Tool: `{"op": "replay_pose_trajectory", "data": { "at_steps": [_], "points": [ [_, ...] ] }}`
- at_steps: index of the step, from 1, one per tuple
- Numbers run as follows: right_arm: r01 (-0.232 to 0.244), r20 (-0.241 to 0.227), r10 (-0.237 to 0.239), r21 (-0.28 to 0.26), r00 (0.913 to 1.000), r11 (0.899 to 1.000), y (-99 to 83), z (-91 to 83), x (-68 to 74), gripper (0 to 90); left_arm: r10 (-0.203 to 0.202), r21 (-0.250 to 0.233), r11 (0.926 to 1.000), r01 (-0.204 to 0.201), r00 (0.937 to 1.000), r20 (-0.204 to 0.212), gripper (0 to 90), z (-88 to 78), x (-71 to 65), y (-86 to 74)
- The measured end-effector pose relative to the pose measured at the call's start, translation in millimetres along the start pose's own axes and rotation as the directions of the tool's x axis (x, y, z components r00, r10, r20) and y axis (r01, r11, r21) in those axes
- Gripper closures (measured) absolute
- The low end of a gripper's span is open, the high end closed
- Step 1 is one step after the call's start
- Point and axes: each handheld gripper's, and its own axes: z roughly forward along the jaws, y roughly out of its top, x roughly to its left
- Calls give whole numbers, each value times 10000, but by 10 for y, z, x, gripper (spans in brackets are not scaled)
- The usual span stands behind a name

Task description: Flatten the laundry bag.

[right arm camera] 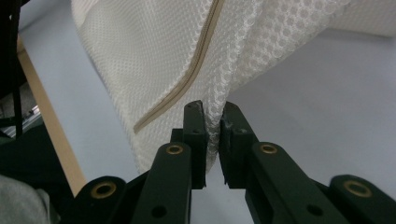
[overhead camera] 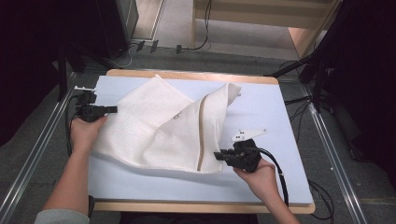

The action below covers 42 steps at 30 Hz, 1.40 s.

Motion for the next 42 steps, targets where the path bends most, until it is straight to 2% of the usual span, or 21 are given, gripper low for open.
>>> {"op": "replay_pose_trajectory", "data": {
  "at_steps": [3, 4, 7, 8, 11, 13, 14, 16, 18, 20, 23, 24, 28, 31, 32, 33, 34, 36, 38, 39, 42],
  "points": [
    [111, 61, -111, 46, 9999, 9999, -47, -17, 47, 734, 59, -74, 10000, -59, 10000, 34, 855, 9, -12, 18],
    [72, 121, -70, -140, 9999, 9999, -62, -71, 46, 679, 204, -146, 9997, -204, 9998, -4, 797, -9, -33, 29],
    [330, 181, -324, -327, 9993, 9989, -71, -136, 34, 636, 397, -110, 9991, -398, 9992, -55, 718, -38, -70, 52],
    [491, 590, -464, -443, 9972, 9978, -86, -213, 14, 597, 552, -194, 9983, -552, 9985, -6, 695, -70, -122, 76],
    [374, 846, -325, -572, 9959, 9977, -112, -286, -56, 583, 796, -254, 9965, -795, 9968, 67, 665, -89, -212, 103],
    [42, 1073, 39, -759, 9942, 9971, -144, -353, -185, 601, 1245, -303, 9918, -1241, 9922, 111, 653, -98, -341, 125],
    [42, 1073, 39, -759, 9942, 9971, -144, -353, -185, 601, 1358, -315, 9903, -1352, 9906, 188, 653, -100, -383, 131],
    [-292, 1271, 408, -916, 9910, 9954, -156, -375, -289, 634, 1707, -415, 9848, -1688, 9841, 491, 640, -106, -528, 155],
    [-367, 1285, 488, -947, 9905, 9948, -156, -377, -310, 643, 1719, -464, 9844, -1696, 9838, 511, 634, -115, -572, 162],
    [-693, 1062, 801, -1024, 9911, 9923, -154, -371, -347, 646, 1906, -605, 9804, -1876, 9805, 480, 599, -148, -629, 169],
    [-661, 952, 757, -1009, 9926, 9927, -148, -347, -330, 620, 1950, -830, 9783, -1899, 9791, 577, 566, -221, -658, 179],
    [-473, 920, 555, -887, 9942, 9949, -131, -299, -296, 600, 1891, -976, 9785, -1816, 9792, 740, 555, -273, -656, 185],
    [-318, 690, 369, -738, 9969, 9968, -97, -200, -247, 570, 1952, -914, 9779, -1878, 9775, 803, 539, -307, -660, 172],
    [-320, 153, 327, -498, 9993, 9982, -49, -20, -169, 519, 1992, -773, 9781, -1930, 9765, 821, 526, -291, -672, 147],
    [-320, 153, 327, -498, 9993, 9982, -49, -20, -169, 519, 2009, -752, 9779, -1950, 9762, 816, 526, -286, -680, 137],
    [-153, 83, 155, -310, 9998, 9994, -20, 80, -121, 543, 2070, -741, 9768, -2011, 9747, 845, 527, -283, -684, 127],
    [-153, 83, 155, -310, 9998, 9994, -20, 80, -121, 543, 2077, -770, 9765, -2011, 9741, 896, 527, -278, -690, 118],
    [-198, -133, 196, -140, 9997, 9997, 11, 177, -91, 689, 2077, -770, 9767, -2005, 9731, 998, 527, -269, -702, 101],
    [-186, -274, 190, 162, 9994, 9997, 42, 272, -53, 826, 2238, -671, 9737, -2176, 9689, 1057, 528, -239, -741, 80],
    [-186, -274, 190, 162, 9994, 9997, 42, 272, -53, 826, 2238, -671, 9737, -2176, 9689, 1057, 528, -239, -741, 80],
    [-311, -483, 317, 149, 9983, 9994, 39, 231, -1, 865, 2477, -550, 9685, -2428, 9620, 1148, 530, -168, -827, 69]
  ]
}}
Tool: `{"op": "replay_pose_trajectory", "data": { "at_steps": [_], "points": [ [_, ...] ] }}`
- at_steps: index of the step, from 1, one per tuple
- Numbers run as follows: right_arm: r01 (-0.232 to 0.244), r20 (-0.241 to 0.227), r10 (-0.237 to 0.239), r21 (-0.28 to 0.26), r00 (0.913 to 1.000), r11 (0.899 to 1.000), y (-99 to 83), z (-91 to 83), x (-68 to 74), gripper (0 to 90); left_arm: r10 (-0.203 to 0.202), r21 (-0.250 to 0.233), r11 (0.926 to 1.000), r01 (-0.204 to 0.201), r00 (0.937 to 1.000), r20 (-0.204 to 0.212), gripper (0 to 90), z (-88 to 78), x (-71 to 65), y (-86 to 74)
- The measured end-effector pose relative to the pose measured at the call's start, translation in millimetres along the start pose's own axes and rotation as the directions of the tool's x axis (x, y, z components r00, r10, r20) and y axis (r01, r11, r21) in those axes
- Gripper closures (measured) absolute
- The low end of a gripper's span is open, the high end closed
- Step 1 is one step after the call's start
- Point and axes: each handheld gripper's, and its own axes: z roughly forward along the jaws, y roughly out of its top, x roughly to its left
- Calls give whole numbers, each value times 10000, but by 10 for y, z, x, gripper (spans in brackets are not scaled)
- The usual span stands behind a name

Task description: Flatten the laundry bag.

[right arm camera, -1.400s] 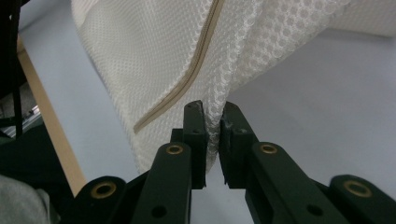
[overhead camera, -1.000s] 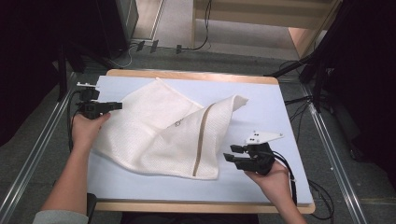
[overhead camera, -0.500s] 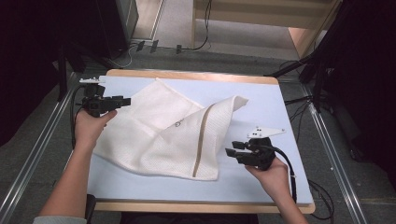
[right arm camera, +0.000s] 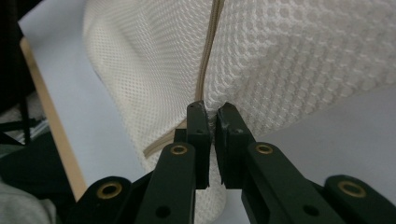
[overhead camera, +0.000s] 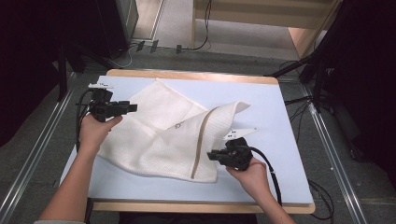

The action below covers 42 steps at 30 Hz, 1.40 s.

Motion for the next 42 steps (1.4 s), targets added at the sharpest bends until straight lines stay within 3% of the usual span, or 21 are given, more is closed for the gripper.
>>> {"op": "replay_pose_trajectory", "data": {
  "at_steps": [8, 11, 13, 17, 18, 21, 24, 26, 27, 30, 33, 35, 36, 38, 39, 42],
  "points": [
    [-381, -391, 376, -102, 9985, 9992, -137, -179, 185, 868, 429, 278, 9987, -437, 9987, 282, 525, 163, -124, 39],
    [-365, -580, 365, 13, 9976, 9993, -199, -195, 285, 818, 572, 336, 9977, -585, 9976, 387, 521, 217, -156, 57],
    [-22, -224, 22, -1, 9997, 10000, -224, -230, 328, 726, 567, 393, 9975, -585, 9973, 459, 518, 241, -164, 64],
    [136, 165, -131, -316, 9998, 9994, -215, -330, 274, 673, 521, 397, 9978, -539, 9976, 450, 511, 225, -156, 50],
    [144, 464, -117, -591, 9989, 9982, -211, -454, 192, 662, 484, 394, 9980, -499, 9981, 381, 510, 179, -143, 31],
    [170, 796, -104, -832, 9968, 9964, -211, -566, 122, 667, 381, 328, 9987, -393, 9987, 349, 509, 121, -123, 4],
    [350, 1504, -159, -1255, 9885, 9915, -194, -740, -12, 682, 211, 272, 9994, -219, 9993, 299, 505, 35, -110, -54],
    [172, 1738, 155, -1855, 9847, 9825, -168, -849, -197, 696, 97, 280, 9996, -103, 9997, 218, 502, -15, -114, -102],
    [172, 1738, 155, -1855, 9847, 9825, -168, -849, -197, 696, 93, 320, 9994, -99, 9997, 211, 502, -42, -118, -127],
    [-188, 1761, 572, -2124, 9827, 9770, -116, -885, -370, 705, 57, 366, 9993, -63, 9998, 173, 498, -122, -141, -217],
    [-329, 1966, 774, -2206, 9774, 9748, 9, -884, -629, 700, -9, 396, 9992, 6, 10000, 85, 493, -195, -165, -307],
    [-310, 1955, 763, -2250, 9777, 9739, 33, -878, -680, 677, -16, 442, 9990, 15, 10000, 20, 492, -228, -178, -358],
    [-213, 2032, 686, -2262, 9767, 9739, 98, -835, -817, 640, -53, 491, 9988, 54, 10000, -17, 493, -245, -180, -386],
    [5, 2252, 523, -2281, 9729, 9736, 148, -775, -951, 641, -200, 560, 9982, 202, 9998, -38, 491, -264, -180, -446],
    [5, 2252, 523, -2281, 9729, 9736, 148, -775, -951, 641, -209, 653, 9976, 212, 9998, -56, 491, -273, -178, -474],
    [-125, 2222, 599, -2086, 9732, 9779, 250, -637, -1204, 651, -341, 739, 9967, 349, 9993, -126, 491, -289, -161, -549]
  ]
}}
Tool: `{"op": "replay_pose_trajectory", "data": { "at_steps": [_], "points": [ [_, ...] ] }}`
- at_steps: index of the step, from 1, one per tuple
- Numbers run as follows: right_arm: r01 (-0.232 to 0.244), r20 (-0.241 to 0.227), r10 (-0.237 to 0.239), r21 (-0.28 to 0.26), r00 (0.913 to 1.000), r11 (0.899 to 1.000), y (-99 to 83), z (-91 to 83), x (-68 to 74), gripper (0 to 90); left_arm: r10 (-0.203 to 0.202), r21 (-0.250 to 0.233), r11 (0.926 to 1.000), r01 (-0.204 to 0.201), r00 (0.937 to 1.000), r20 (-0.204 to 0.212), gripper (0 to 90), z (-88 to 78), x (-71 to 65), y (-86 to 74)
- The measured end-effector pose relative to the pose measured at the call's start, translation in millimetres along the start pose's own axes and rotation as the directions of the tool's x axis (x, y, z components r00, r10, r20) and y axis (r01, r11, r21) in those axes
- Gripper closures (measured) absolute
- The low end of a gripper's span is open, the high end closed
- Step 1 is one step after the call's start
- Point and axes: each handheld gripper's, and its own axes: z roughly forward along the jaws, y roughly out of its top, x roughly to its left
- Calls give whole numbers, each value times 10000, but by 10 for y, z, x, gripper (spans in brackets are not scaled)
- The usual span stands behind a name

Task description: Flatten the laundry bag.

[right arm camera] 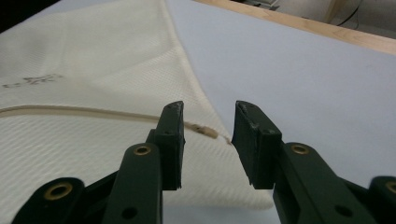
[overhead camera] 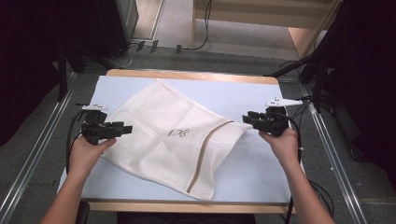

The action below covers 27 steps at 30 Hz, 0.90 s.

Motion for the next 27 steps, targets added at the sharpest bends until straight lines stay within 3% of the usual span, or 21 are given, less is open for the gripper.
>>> {"op": "replay_pose_trajectory", "data": {
  "at_steps": [6, 8, 13, 14, 17, 18, 22, 27],
  "points": [
    [-43, -125, 46, 305, 9999, 9995, 95, 278, -207, 646, -255, -136, 9996, 255, 9997, -42, 490, -74, 52, -77],
    [155, -91, -149, 663, 9998, 9977, 112, 482, -252, 628, -216, -164, 9996, 214, 9997, -65, 486, -93, 62, -109],
    [188, -274, -163, 950, 9995, 9953, 100, 733, -263, 604, -256, -243, 9994, 252, 9996, -136, 479, -121, 86, -151],
    [-89, -433, 137, 1088, 9990, 9940, 96, 848, -266, 594, -313, -224, 9993, 308, 9993, -181, 480, -139, 105, -173],
    [-84, -639, 162, 1198, 9978, 9928, 74, 959, -263, 596, -417, -257, 9988, 411, 9988, -257, 480, -160, 122, -191],
    [87, -575, -2, 1464, 9983, 9892, 49, 1050, -239, 596, -475, -317, 9984, 466, 9984, -293, 479, -178, 138, -204],
    [343, -599, -242, 1734, 9979, 9843, 4, 1181, -197, 569, -530, -275, 9983, 521, 9980, -346, 477, -186, 167, -224],
    [216, -627, -91, 2008, 9980, 9794, -32, 1266, -179, 601, -601, -267, 9979, 592, 9976, -354, 477, -181, 195, -231]
  ]
}}
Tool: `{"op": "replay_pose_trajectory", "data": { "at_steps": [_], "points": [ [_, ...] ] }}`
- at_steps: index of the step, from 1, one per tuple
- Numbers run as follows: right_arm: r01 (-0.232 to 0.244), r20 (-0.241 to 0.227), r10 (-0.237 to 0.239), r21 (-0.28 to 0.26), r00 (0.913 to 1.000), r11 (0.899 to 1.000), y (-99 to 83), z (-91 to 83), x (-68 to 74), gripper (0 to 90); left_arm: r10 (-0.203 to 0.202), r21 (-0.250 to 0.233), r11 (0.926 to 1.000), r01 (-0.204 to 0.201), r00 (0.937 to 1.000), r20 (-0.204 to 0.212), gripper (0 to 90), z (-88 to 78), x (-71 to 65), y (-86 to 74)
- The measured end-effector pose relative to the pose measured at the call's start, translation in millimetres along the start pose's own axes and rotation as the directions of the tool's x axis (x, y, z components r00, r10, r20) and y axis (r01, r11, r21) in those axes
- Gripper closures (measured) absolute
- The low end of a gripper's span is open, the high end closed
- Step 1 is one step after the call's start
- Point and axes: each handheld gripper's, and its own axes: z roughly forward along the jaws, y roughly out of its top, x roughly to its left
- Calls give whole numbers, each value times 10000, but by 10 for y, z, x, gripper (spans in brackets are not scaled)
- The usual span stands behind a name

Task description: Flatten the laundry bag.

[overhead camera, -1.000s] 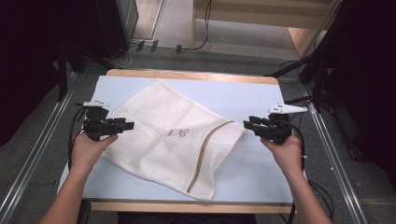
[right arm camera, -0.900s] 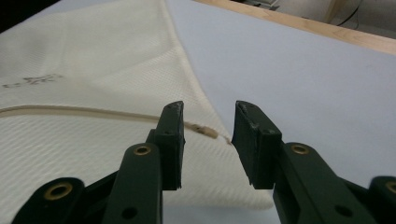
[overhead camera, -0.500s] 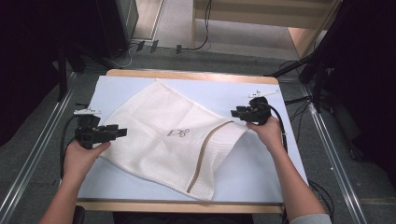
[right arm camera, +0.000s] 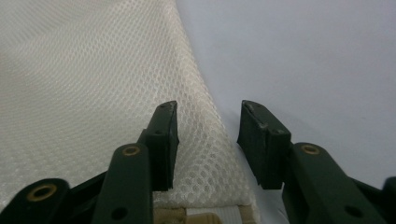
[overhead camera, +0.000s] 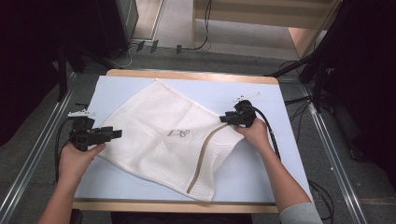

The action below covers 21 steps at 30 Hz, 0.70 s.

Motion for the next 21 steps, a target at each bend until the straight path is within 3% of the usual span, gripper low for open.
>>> {"op": "replay_pose_trajectory", "data": {
  "at_steps": [2, 5, 10, 13, 15, 17, 21],
  "points": [
    [298, 234, -301, 133, 9993, 9995, -4, 17, 46, 686, -4, -43, 10000, 4, 10000, -6, 477, -6, 12, 1],
    [319, 354, -330, 317, 9988, 9990, 3, 16, 80, 801, -26, -19, 10000, 26, 10000, -37, 477, -6, 21, -1],
    [246, 509, -263, 329, 9984, 9992, 16, -20, 62, 870, -16, -54, 10000, 16, 10000, -2, 478, -9, 23, 1],
    [-370, 800, 346, 291, 9962, 9989, -17, -132, -99, 876, -21, -71, 10000, 22, 10000, 30, 477, -4, 21, 9],
    [-487, 868, 461, 277, 9952, 9984, -37, -169, -153, 879, 8, -48, 10000, -7, 10000, 39, 477, 1, 23, 15],
    [-936, 1126, 911, 168, 9895, 9955, -105, -291, -295, 879, -3, -36, 10000, 4, 10000, 54, 477, 15, 20, 26],
    [-1377, 1382, 1382, -133, 9807, 9904, -180, -430, -425, 879, 106, 37, 9999, -107, 9999, 129, 477, 68, 0, 62]
  ]
}}
